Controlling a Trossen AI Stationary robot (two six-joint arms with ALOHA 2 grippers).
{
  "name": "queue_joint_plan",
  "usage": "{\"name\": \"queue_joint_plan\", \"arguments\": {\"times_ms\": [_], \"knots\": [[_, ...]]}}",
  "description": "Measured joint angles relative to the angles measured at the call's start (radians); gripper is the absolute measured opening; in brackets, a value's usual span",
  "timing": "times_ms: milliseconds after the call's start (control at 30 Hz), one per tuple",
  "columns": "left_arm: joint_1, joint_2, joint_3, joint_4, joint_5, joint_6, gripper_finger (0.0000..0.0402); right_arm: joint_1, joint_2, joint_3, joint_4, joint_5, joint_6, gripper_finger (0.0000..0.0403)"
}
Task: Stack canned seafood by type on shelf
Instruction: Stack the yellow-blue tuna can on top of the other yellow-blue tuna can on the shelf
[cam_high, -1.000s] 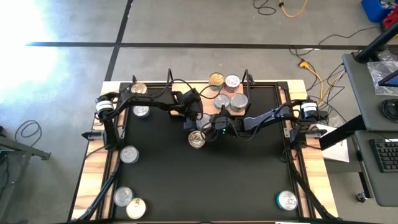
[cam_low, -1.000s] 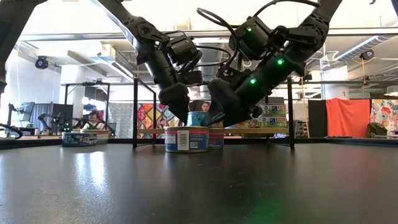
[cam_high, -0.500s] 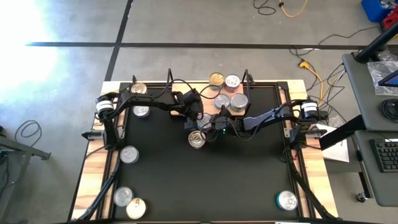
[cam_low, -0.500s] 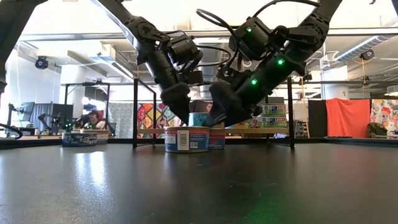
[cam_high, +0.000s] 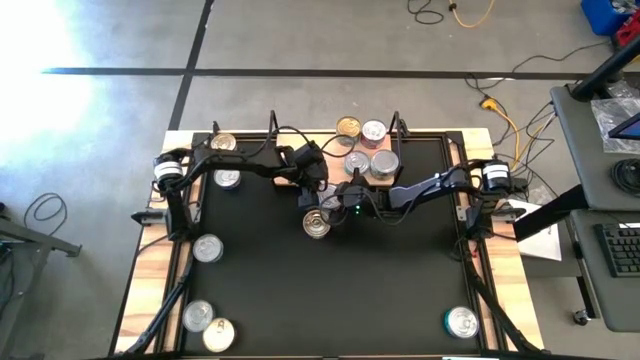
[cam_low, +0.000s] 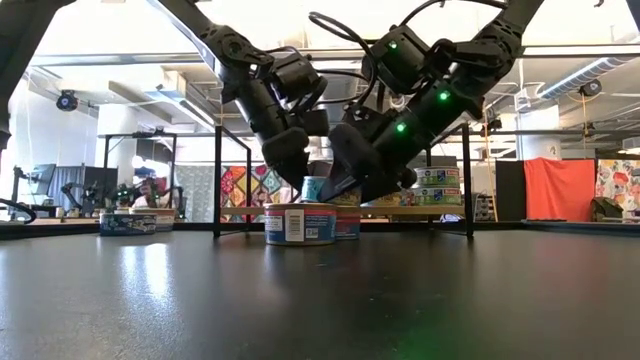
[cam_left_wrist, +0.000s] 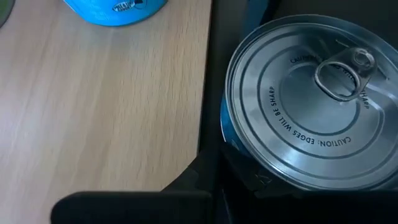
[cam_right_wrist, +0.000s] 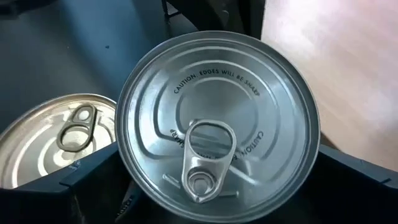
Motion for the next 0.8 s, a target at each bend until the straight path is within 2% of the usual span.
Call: {"name": "queue_joint_plan", "arguments": {"times_ms": [200,633,800], "knots": [[0.000,0.000,0.004,0.001,0.004,0.024,0.0000,-0.004,0.000,-0.005,0.015,0.008,-0.082,0.0400],[-0.002,-0.001,0.003,0.013,0.013,0.047,0.0000,-0.004,0.000,-0.004,0.053,0.003,-0.069,0.0400],[-0.003,-0.001,0.003,0.017,0.014,0.047,0.0000,-0.004,0.000,-0.004,0.047,-0.007,-0.023,0.0372]]}}
